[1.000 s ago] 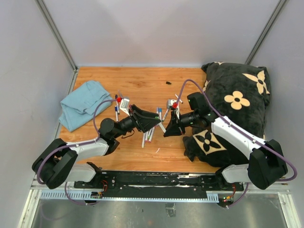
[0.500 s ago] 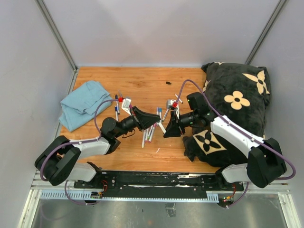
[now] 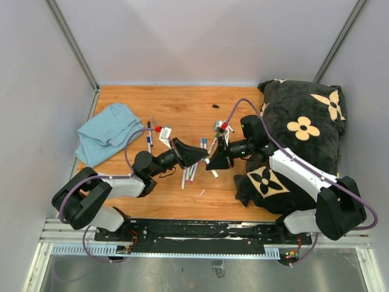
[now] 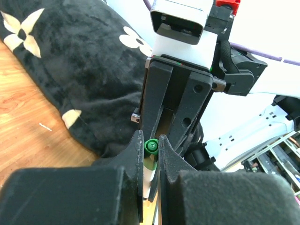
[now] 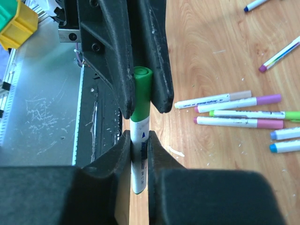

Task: Open the pen caps
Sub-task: Open the pen cap from the pen.

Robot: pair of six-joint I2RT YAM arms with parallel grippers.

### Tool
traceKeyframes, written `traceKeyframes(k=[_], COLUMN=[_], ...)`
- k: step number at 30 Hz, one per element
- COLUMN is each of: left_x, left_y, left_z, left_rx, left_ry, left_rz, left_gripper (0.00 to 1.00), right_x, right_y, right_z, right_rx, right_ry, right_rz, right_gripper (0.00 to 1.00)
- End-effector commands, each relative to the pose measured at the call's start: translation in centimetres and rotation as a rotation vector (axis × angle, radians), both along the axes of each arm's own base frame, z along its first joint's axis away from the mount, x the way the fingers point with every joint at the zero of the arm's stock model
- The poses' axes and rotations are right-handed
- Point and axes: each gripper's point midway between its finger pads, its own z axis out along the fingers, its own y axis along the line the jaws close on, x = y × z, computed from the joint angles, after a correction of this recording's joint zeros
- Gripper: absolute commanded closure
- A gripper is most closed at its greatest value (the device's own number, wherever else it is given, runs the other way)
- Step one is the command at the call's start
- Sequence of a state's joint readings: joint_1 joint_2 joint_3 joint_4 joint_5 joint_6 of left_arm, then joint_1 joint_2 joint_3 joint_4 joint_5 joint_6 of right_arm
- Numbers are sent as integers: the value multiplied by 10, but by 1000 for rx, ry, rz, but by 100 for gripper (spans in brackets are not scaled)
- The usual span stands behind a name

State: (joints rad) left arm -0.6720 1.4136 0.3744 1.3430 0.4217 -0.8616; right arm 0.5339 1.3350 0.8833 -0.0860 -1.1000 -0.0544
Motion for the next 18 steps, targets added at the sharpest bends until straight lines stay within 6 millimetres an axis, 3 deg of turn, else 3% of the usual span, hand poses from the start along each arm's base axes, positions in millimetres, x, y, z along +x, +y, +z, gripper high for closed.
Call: traceKeyframes(k=[1,12,15,18], left_x=[9,117,134,149], left_y=[3,76,84,86], left_z=[28,91,88,71], left_rx=[-63,-167,-186,-185], left_ry=[-77,-96,-69,-20], left_rz=[39,287,300,315], left_gripper=[100,100,100,100], right_x=[3,7,15,31], right_y=[2,2,-1,-9], right_z=[-1,-17,-25,-35], right_rx=[-1,-57,-89,-146], right_ry=[36,95,106,95], right_rz=[-15,-15,-51,-117], right_gripper=[98,100,99,99])
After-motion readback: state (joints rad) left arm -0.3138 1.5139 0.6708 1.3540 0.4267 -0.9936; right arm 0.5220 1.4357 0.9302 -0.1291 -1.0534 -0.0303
